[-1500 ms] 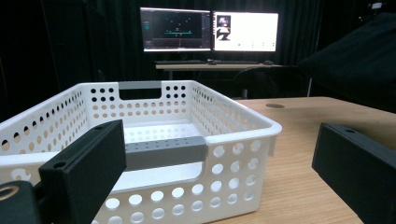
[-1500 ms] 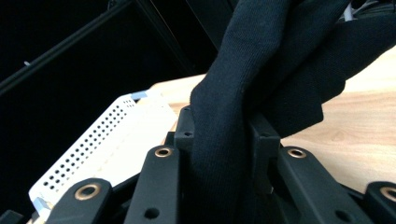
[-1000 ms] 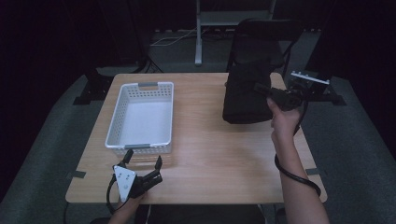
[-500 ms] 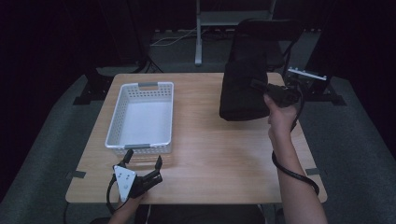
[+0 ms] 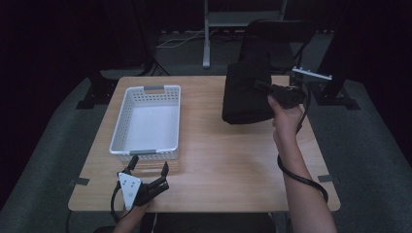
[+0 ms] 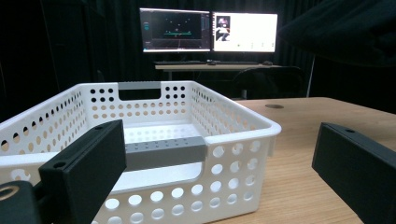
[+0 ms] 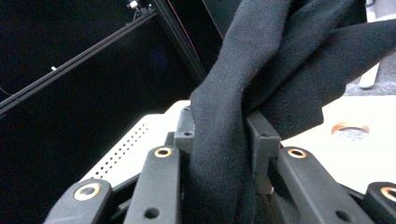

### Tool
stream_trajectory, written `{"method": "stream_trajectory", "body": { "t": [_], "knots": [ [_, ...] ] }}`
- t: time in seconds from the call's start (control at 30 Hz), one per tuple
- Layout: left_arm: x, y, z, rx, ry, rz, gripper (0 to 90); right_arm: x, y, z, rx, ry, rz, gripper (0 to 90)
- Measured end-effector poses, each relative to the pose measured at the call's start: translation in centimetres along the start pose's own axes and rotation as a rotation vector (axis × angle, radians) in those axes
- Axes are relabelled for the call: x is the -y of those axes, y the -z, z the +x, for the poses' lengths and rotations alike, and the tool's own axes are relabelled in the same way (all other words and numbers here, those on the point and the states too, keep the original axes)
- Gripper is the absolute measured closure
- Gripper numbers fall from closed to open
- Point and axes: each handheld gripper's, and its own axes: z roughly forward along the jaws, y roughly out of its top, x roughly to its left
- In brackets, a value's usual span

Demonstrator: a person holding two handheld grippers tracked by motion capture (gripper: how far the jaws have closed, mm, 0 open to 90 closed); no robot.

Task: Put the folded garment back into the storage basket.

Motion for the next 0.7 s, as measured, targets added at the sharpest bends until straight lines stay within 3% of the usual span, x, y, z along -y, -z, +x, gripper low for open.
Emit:
{"method": "stream_trajectory", "body": {
  "t": [0.7],
  "knots": [
    [0.0, 0.0, 0.0, 0.001, -0.001, 0.002, 4.3, 0.1, -4.0, 3.1, -0.069, -0.003, 0.007, 72.1]
  ]
}}
